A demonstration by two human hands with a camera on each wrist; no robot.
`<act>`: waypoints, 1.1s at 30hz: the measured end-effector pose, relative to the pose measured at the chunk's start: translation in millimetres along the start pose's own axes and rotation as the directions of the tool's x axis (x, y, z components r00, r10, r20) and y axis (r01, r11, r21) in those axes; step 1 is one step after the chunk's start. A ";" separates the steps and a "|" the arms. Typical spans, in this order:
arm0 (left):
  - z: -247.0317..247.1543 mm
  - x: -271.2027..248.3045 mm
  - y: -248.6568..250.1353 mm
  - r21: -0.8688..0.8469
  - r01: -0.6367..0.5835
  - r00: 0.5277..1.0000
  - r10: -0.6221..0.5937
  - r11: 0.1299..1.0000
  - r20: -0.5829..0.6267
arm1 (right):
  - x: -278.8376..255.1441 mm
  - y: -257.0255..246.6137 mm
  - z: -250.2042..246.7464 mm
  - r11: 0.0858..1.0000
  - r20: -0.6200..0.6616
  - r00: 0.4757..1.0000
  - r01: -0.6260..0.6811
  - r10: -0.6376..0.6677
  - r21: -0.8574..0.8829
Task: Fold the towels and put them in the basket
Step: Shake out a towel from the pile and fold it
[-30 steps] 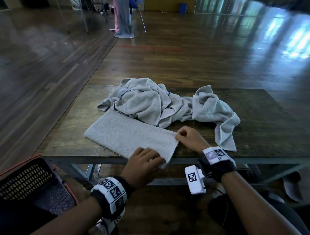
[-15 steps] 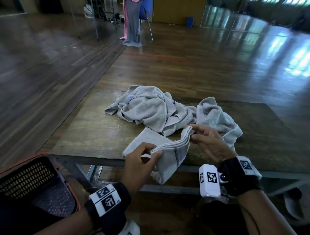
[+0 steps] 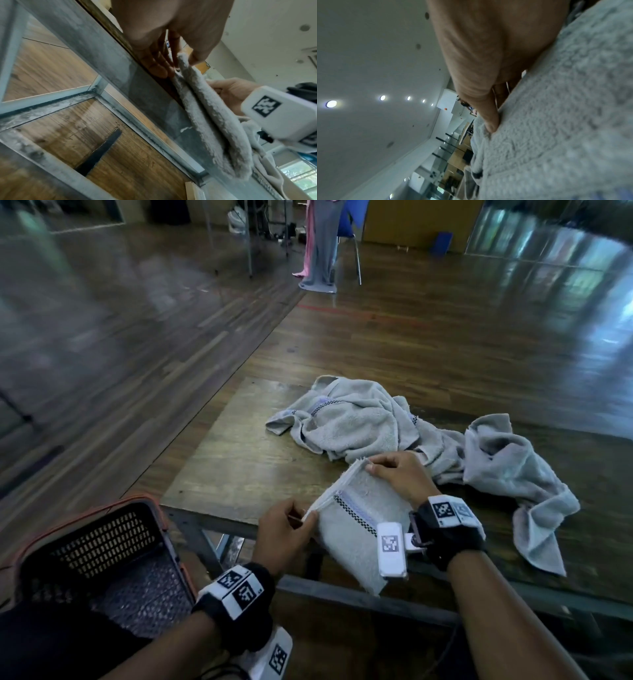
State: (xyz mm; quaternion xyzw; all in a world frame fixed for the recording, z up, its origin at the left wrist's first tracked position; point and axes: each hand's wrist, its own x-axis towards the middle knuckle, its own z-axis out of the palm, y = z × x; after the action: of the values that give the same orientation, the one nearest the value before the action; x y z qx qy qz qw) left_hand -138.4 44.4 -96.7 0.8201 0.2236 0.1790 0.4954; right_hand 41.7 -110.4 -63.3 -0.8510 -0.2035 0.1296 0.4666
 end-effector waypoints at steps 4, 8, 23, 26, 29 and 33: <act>-4.0 7.8 -6.7 0.043 0.041 0.997 -0.043 0.998 0.060 | 10.2 -3.8 17.6 0.949 0.003 0.999 -0.030 0.033 -0.313; -5.7 15.4 -7.6 0.165 -0.009 0.997 -0.003 0.986 0.073 | 13.1 -9.5 23.6 0.914 -0.007 0.999 -0.042 0.042 -0.403; -8.9 19.0 8.6 0.542 -0.168 0.948 -0.016 0.823 0.319 | 4.9 -15.9 19.9 0.840 0.149 0.982 -0.021 0.121 -0.542; -8.6 18.2 11.6 0.509 -0.175 0.954 0.018 0.843 0.299 | -2.2 -17.6 7.6 0.930 0.120 0.989 -0.039 0.088 -0.366; -14.9 23.8 21.2 0.309 -0.180 0.956 0.093 0.934 0.277 | -17.9 -24.7 -15.4 0.998 0.046 0.999 -0.025 0.028 -0.057; -26.6 37.5 49.6 -0.012 -0.180 0.972 0.180 0.984 0.154 | -50.7 -29.6 -45.7 0.977 0.073 0.997 -0.016 0.001 0.214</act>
State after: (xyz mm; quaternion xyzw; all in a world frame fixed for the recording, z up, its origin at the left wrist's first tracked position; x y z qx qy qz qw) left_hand -111.4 63.9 -37.9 0.8488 0.1096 0.1590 0.4922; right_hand 9.0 -153.7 -12.4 -0.7914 -0.2016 0.1836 0.5472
